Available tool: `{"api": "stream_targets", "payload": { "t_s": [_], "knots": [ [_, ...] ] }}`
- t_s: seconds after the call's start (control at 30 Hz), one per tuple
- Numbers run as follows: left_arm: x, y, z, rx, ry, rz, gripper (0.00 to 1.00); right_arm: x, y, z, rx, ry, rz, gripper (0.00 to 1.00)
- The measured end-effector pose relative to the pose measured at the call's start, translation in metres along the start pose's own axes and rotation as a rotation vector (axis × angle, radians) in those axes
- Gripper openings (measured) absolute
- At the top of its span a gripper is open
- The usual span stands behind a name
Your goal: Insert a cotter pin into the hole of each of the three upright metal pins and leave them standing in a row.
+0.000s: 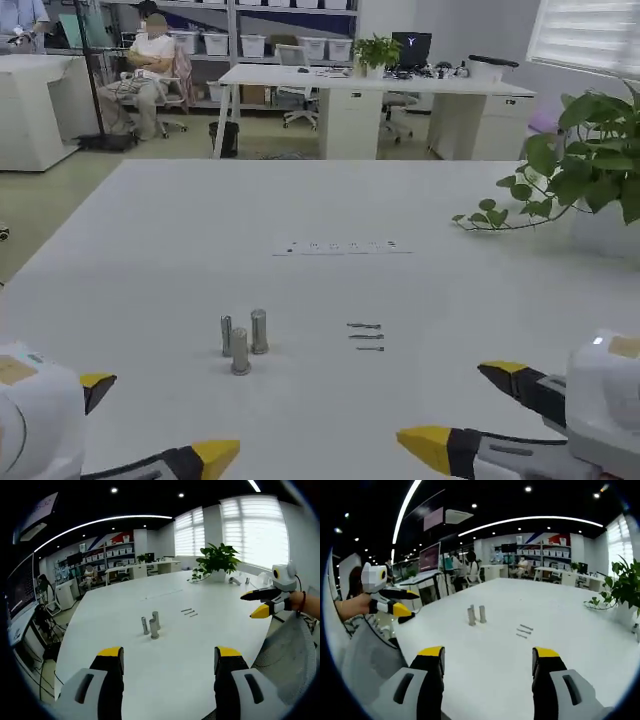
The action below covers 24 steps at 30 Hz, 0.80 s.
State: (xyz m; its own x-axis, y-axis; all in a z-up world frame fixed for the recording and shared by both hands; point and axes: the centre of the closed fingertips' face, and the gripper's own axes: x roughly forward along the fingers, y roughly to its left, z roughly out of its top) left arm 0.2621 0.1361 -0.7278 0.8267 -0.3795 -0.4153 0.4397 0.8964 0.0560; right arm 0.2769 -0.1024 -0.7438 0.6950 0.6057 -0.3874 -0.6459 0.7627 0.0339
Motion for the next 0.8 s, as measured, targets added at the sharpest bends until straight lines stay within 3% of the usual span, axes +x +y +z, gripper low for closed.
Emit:
{"api": "stream_targets", "payload": {
  "t_s": [0.8],
  "knots": [
    [0.0, 0.0001, 0.0019, 0.015, -0.001, -0.007, 0.66, -0.0047, -0.0009, -0.004, 0.012, 0.004, -0.017, 0.76]
  ]
}}
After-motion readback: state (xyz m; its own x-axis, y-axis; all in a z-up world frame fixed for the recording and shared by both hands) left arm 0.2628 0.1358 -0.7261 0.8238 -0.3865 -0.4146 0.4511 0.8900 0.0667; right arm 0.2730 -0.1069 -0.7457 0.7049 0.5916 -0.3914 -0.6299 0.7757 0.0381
